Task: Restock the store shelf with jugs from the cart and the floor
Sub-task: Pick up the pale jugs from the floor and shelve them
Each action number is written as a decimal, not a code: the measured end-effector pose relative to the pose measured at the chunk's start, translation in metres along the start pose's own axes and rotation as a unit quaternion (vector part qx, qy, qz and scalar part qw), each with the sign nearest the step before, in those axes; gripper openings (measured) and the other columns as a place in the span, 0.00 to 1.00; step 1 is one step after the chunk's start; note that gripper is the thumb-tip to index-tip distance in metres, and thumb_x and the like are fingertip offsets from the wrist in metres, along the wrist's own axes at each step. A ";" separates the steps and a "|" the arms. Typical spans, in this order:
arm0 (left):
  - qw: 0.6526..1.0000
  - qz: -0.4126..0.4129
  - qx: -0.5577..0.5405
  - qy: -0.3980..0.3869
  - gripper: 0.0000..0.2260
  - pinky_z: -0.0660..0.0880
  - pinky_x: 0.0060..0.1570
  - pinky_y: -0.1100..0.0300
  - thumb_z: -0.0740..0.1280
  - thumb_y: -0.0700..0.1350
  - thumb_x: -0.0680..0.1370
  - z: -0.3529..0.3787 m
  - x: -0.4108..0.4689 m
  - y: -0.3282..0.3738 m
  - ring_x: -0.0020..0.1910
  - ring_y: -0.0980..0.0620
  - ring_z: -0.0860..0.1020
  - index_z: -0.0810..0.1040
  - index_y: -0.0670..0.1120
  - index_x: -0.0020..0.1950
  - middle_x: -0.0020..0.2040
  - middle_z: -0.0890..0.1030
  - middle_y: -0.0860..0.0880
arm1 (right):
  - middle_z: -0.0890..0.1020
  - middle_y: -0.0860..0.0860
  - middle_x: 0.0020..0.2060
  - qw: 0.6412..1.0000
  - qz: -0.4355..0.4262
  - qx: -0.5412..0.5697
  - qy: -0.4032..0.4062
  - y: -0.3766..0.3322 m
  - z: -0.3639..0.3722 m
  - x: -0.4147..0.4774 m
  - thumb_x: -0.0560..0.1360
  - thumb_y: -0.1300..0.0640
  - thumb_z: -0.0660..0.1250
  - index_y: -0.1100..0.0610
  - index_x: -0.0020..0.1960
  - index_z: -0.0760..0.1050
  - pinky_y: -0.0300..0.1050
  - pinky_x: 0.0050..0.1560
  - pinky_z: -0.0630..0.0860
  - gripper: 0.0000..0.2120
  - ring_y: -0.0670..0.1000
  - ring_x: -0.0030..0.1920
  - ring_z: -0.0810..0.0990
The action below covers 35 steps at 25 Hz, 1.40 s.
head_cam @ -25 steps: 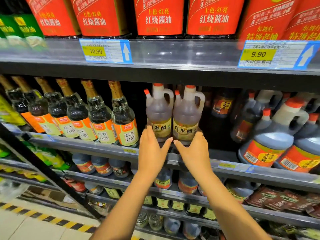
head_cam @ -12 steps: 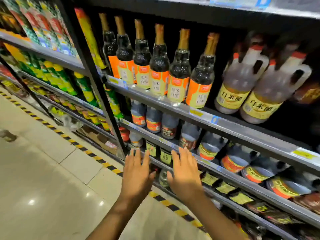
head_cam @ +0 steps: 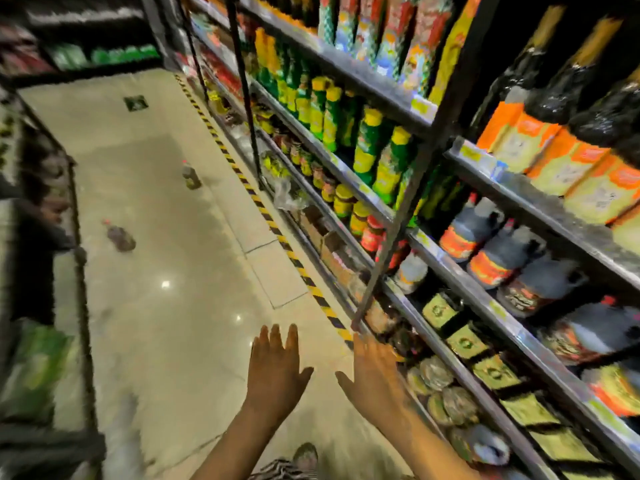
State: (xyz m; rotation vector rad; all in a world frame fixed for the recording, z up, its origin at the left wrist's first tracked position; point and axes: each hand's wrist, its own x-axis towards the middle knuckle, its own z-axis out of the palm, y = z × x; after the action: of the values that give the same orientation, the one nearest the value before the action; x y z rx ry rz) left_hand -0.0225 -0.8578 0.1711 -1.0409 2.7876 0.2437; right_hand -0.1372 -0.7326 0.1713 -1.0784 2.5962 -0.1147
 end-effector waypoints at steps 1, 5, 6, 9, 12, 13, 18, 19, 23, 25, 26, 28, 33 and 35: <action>1.000 -0.028 -0.007 0.011 0.38 0.62 0.70 0.44 0.66 0.61 0.73 0.000 -0.003 -0.020 0.72 0.34 0.62 0.60 0.44 0.76 0.72 0.65 0.34 | 0.67 0.56 0.70 0.999 -0.027 0.002 -0.021 -0.016 0.004 0.006 0.72 0.41 0.65 0.57 0.74 0.59 0.53 0.68 0.67 0.36 0.58 0.70 0.67; 0.991 -0.125 -0.045 -0.005 0.38 0.77 0.54 0.42 0.79 0.58 0.61 0.008 -0.018 -0.079 0.57 0.32 0.78 0.76 0.40 0.65 0.57 0.79 0.34 | 0.63 0.55 0.72 0.994 -0.099 0.002 -0.050 -0.060 0.016 0.038 0.76 0.41 0.60 0.56 0.75 0.54 0.50 0.70 0.63 0.34 0.56 0.71 0.62; 0.987 -0.146 -0.062 -0.009 0.37 0.74 0.59 0.43 0.76 0.58 0.65 0.009 -0.021 -0.085 0.62 0.33 0.75 0.73 0.41 0.68 0.62 0.77 0.35 | 0.63 0.54 0.72 0.992 -0.110 0.007 -0.054 -0.068 0.017 0.047 0.76 0.41 0.60 0.56 0.75 0.54 0.50 0.70 0.63 0.34 0.56 0.71 0.62; 0.974 -0.203 -0.102 0.019 0.34 0.62 0.70 0.47 0.66 0.58 0.75 0.013 -0.021 -0.103 0.72 0.37 0.64 0.62 0.44 0.75 0.72 0.67 0.38 | 0.61 0.55 0.73 0.985 -0.152 0.006 -0.081 -0.095 0.022 0.084 0.76 0.42 0.59 0.57 0.75 0.53 0.50 0.70 0.61 0.34 0.56 0.72 0.60; 0.955 -0.279 -0.101 -0.010 0.35 0.56 0.73 0.49 0.61 0.61 0.77 0.018 -0.002 -0.118 0.75 0.38 0.57 0.54 0.46 0.78 0.76 0.60 0.39 | 0.62 0.55 0.72 0.979 -0.183 0.009 -0.095 -0.120 0.023 0.124 0.76 0.42 0.60 0.57 0.74 0.54 0.50 0.69 0.62 0.33 0.56 0.71 0.62; 0.951 -0.292 -0.099 -0.007 0.36 0.59 0.72 0.47 0.63 0.61 0.75 0.019 0.009 -0.122 0.74 0.37 0.60 0.56 0.45 0.77 0.74 0.63 0.37 | 0.62 0.55 0.72 0.976 -0.190 0.010 -0.104 -0.125 0.023 0.138 0.76 0.42 0.60 0.56 0.74 0.54 0.50 0.69 0.63 0.33 0.56 0.71 0.62; 0.934 -0.341 -0.104 -0.027 0.37 0.55 0.73 0.49 0.60 0.63 0.77 -0.004 0.120 -0.142 0.75 0.38 0.55 0.50 0.46 0.78 0.76 0.59 0.39 | 0.62 0.55 0.72 0.969 -0.222 0.003 -0.111 -0.142 -0.006 0.269 0.76 0.42 0.60 0.57 0.74 0.54 0.50 0.68 0.63 0.34 0.57 0.71 0.62; 0.932 -0.345 -0.103 -0.027 0.37 0.54 0.73 0.50 0.58 0.63 0.77 -0.013 0.149 -0.148 0.76 0.39 0.54 0.49 0.46 0.78 0.76 0.57 0.39 | 0.63 0.55 0.72 0.968 -0.226 0.004 -0.108 -0.145 -0.017 0.300 0.76 0.42 0.61 0.57 0.74 0.55 0.51 0.67 0.64 0.34 0.57 0.71 0.62; 0.924 -0.363 -0.118 -0.017 0.36 0.51 0.74 0.50 0.57 0.64 0.78 -0.053 0.243 -0.162 0.76 0.40 0.52 0.48 0.46 0.78 0.77 0.55 0.39 | 0.64 0.55 0.70 0.966 -0.231 0.004 -0.115 -0.163 -0.056 0.392 0.76 0.42 0.61 0.57 0.74 0.55 0.50 0.67 0.65 0.33 0.57 0.70 0.63; 0.920 -0.373 -0.120 -0.004 0.36 0.51 0.74 0.50 0.57 0.64 0.78 -0.065 0.282 -0.173 0.77 0.40 0.51 0.49 0.47 0.78 0.77 0.55 0.40 | 0.64 0.55 0.70 0.963 -0.239 -0.001 -0.123 -0.176 -0.066 0.435 0.76 0.42 0.62 0.57 0.74 0.55 0.50 0.67 0.66 0.34 0.57 0.69 0.63; 0.918 -0.378 -0.121 0.001 0.36 0.50 0.74 0.50 0.57 0.64 0.77 -0.069 0.297 -0.180 0.77 0.40 0.51 0.49 0.47 0.78 0.77 0.55 0.40 | 0.64 0.55 0.70 0.961 -0.242 -0.006 -0.133 -0.183 -0.067 0.452 0.76 0.42 0.62 0.57 0.74 0.55 0.50 0.67 0.66 0.34 0.57 0.69 0.64; 0.910 -0.394 -0.128 -0.008 0.37 0.51 0.74 0.50 0.57 0.64 0.77 -0.072 0.319 -0.196 0.77 0.40 0.51 0.49 0.46 0.78 0.77 0.55 0.40 | 0.65 0.55 0.70 0.956 -0.247 -0.013 -0.158 -0.199 -0.063 0.480 0.75 0.42 0.62 0.57 0.73 0.56 0.50 0.67 0.66 0.33 0.57 0.69 0.64; 0.886 -0.436 -0.153 -0.031 0.36 0.52 0.74 0.50 0.57 0.64 0.77 -0.062 0.364 -0.261 0.76 0.40 0.53 0.50 0.47 0.78 0.77 0.56 0.40 | 0.66 0.56 0.69 0.940 -0.272 -0.046 -0.201 -0.264 -0.044 0.543 0.75 0.42 0.63 0.57 0.73 0.57 0.51 0.67 0.66 0.33 0.58 0.68 0.65; 0.880 -0.446 -0.162 -0.025 0.36 0.52 0.74 0.50 0.57 0.65 0.77 -0.062 0.389 -0.307 0.76 0.40 0.53 0.51 0.47 0.78 0.77 0.56 0.40 | 0.67 0.56 0.69 0.940 -0.272 -0.047 -0.199 -0.306 -0.041 0.578 0.75 0.42 0.63 0.57 0.72 0.58 0.50 0.66 0.66 0.33 0.58 0.68 0.65</action>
State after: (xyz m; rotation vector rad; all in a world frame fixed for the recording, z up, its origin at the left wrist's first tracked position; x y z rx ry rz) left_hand -0.1157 -1.3466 0.1230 -2.1990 1.9512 0.5907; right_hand -0.3256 -1.3578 0.1158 -1.6386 1.9127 0.0950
